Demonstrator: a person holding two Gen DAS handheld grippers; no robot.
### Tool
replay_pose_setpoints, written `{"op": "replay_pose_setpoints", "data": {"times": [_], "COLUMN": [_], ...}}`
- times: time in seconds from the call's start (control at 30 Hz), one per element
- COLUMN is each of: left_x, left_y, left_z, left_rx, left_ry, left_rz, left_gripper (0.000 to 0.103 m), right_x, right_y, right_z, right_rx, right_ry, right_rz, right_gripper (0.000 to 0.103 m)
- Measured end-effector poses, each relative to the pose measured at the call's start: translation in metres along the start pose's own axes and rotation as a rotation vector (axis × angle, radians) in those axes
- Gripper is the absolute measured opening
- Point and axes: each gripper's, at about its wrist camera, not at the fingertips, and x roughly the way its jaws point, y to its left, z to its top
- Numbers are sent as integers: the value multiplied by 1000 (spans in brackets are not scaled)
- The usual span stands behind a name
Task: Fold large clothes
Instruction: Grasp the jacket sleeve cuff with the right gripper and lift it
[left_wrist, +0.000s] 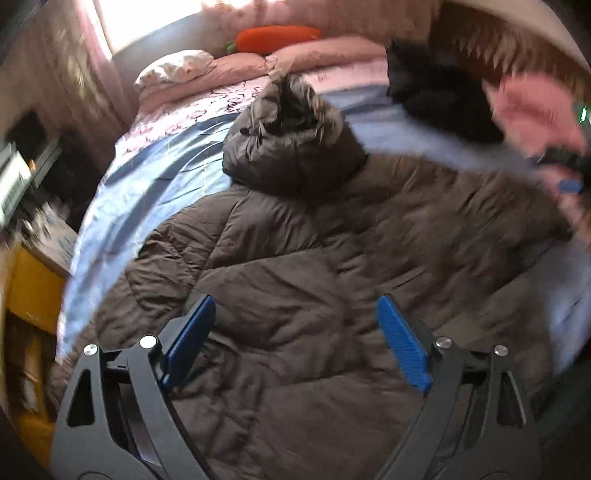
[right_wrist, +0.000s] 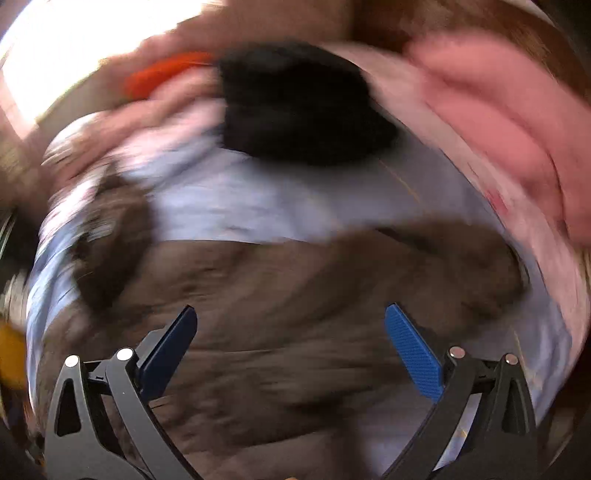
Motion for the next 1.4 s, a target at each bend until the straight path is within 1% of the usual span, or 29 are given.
{"op": "replay_pose_setpoints", "data": {"times": [0.03,0.07,0.1,0.13,0.2,0.23,0.3,0.37,0.43,0.5,0.6,0.63,0.67,0.73,0.8,0.83,0.87,0.9,0.93,0.97,1.03,1.07,1.13,1.2,1.23,1.3,1.37,1.4], "left_x": [15,23,31,38,54,62,70,83,95,110,131,136,139,148,153,156,156,156,160,159,165,169,170,176,180,189,195,200], "left_y": [-3,-7,-8,-12,-21,-32,-42,-50,-54,-55,-57,-58,-60,-65,-72,-75,-77,-79,-83,-89,-101,-107,-113,-120,-126,-131,-137,-138], "left_z": [-4,-5,-8,-7,-9,-10,-12,-18,-28,-36,-48,-51,-54,-61,-67,-71,-74,-74,-78,-81,-90,-96,-99,-107,-109,-117,-129,-132], "left_rx": [64,86,102,93,79,80,86,94,89,69,42,39,40,48,59,62,64,68,74,81,92,102,115,118,116,104,82,75], "left_ry": [47,77,119,146,205,232,264,317,377,438,517,527,536,544,551,554,558,562,565,566,561,563,570,575,582,593,612,618], "left_rz": [42,33,9,-38,-115,-155,-174,-179,-178,-178,-209,-213,-213,-196,-187,-188,-188,-186,-179,-174,-167,-164,-159,-156,-157,-159,-164,-166], "left_gripper": [90,90,90,90,90,90,90,93,95,96,96,96,96,96,96,96,96,97,97,98,99,99,100,101,101,101,101,101], "right_x": [11,22,28,34,45,48,60,67,69,61,54,55,59,68,71,70,68,63,54,46,21,15,-4,-25,-35,-53,-69,-76], "right_y": [-28,-60,-84,-105,-139,-145,-164,-182,-207,-232,-264,-271,-281,-287,-287,-280,-275,-271,-267,-263,-254,-249,-235,-215,-203,-172,-128,-109], "right_z": [7,11,14,15,18,18,20,20,22,26,29,28,26,24,22,22,23,22,24,30,41,54,65,74,78,85,91,89], "right_rx": [101,215,294,357,435,443,461,514,607,694,769,789,819,839,845,835,832,834,832,822,792,779,748,696,673,607,503,451], "right_ry": [49,91,113,134,164,175,218,230,224,167,103,103,124,163,176,168,151,121,70,8,-127,-179,-274,-361,-394,-427,-422,-410], "right_rz": [49,99,117,117,124,114,84,73,71,96,92,97,114,144,113,102,123,144,148,157,190,221,303,423,494,622,758,805], "right_gripper": [102,99,96,92,90,90,90,90,90,90,90,90,90,90,83,62,33,22,14,10,7,7,6,6,6,6,7,7]}}
